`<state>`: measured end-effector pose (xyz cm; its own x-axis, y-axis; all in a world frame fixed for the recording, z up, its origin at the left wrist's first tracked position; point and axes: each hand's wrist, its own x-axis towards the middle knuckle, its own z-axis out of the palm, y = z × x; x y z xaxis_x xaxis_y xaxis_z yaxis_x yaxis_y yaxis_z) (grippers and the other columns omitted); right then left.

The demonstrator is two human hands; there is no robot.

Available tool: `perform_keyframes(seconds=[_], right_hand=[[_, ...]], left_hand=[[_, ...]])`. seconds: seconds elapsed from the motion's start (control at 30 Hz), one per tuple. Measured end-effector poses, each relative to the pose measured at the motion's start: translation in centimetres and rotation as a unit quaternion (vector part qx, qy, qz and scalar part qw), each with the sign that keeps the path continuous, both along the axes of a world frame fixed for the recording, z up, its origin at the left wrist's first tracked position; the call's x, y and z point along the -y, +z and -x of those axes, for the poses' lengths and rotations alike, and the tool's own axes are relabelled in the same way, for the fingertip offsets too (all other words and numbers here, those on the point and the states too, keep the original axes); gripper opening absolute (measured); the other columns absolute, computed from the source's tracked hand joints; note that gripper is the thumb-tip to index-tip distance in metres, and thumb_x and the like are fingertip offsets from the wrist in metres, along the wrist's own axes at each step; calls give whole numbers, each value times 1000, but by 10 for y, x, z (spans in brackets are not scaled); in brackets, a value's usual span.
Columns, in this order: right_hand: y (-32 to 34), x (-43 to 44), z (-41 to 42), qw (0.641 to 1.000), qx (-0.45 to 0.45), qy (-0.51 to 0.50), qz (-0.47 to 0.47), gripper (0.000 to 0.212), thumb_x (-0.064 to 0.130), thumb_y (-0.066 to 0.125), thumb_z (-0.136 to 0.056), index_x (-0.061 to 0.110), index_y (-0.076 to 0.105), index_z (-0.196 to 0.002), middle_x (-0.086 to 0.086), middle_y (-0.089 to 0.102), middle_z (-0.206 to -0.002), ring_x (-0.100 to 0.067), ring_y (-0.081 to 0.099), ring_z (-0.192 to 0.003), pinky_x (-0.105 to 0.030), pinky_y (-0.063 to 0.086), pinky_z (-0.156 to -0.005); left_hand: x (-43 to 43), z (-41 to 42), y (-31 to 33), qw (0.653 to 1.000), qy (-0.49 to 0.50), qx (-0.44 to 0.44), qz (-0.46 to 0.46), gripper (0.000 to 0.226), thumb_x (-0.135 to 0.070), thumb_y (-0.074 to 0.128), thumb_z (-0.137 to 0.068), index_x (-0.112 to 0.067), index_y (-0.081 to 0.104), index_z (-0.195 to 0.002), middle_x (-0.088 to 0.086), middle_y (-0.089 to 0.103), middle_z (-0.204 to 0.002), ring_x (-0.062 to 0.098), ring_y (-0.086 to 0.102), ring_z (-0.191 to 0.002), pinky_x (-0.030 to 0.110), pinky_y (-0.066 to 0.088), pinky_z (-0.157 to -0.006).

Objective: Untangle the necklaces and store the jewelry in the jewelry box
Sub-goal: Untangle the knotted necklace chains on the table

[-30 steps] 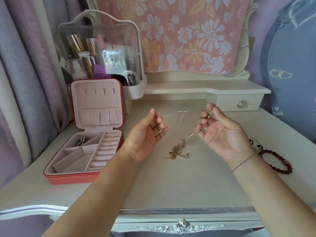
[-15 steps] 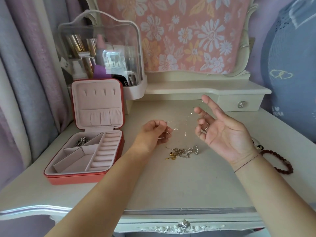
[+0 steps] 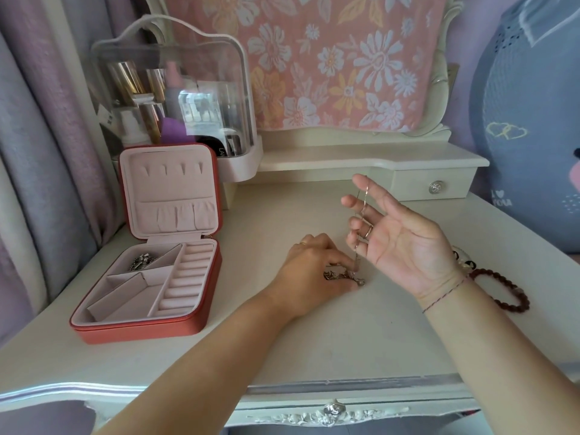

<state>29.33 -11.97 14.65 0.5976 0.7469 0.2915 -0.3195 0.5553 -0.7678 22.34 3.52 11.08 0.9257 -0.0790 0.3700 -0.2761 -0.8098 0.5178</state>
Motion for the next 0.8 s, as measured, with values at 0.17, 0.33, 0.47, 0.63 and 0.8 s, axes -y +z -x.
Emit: perform_keyframes(seconds=[0.17,0.33,0.47,0.63,0.8], right_hand=[[1,-2,5,996,8,-66,58,38,26,50,-88,14,61,-123,-3,63,-102,-12,56,-77,-26,52,-74],[-15,-12,7,847,260,-299,353,17,19,57,-94,27,72,-91,4,74,-85,-14,68,-83,-29,52,-79],[-16,-17,11,844,267,-301,355,11,24,60,-93,27,69,-87,7,73,-80,-11,68,-80,-27,51,-78],[-10,-18,20,880,282,-205,322,33,42,62,-82,21,64,-107,6,71,-91,-8,64,-72,-21,48,-66],[-15,-21,17,882,272,-198,330,16,16,71,-85,21,66,-99,7,67,-74,-4,57,-63,-17,45,-64]], left_hand=[[0,0,7,988,13,-31,153,10,-27,77,-81,-18,75,-81,-7,58,-87,11,53,-83,22,43,-81],[-5,6,23,897,52,-61,434,18,-28,70,-84,-13,70,-75,-10,67,-65,1,60,-63,13,47,-68],[-9,5,25,856,23,-61,513,21,-31,67,-79,-11,72,-83,-4,63,-67,7,54,-58,16,45,-61],[-14,5,25,825,-25,-65,560,26,-30,66,-76,-12,73,-92,-1,70,-74,10,63,-69,20,51,-69],[-13,5,25,828,-34,-62,557,30,-33,68,-73,-15,75,-95,-1,72,-80,11,60,-73,21,47,-72]])
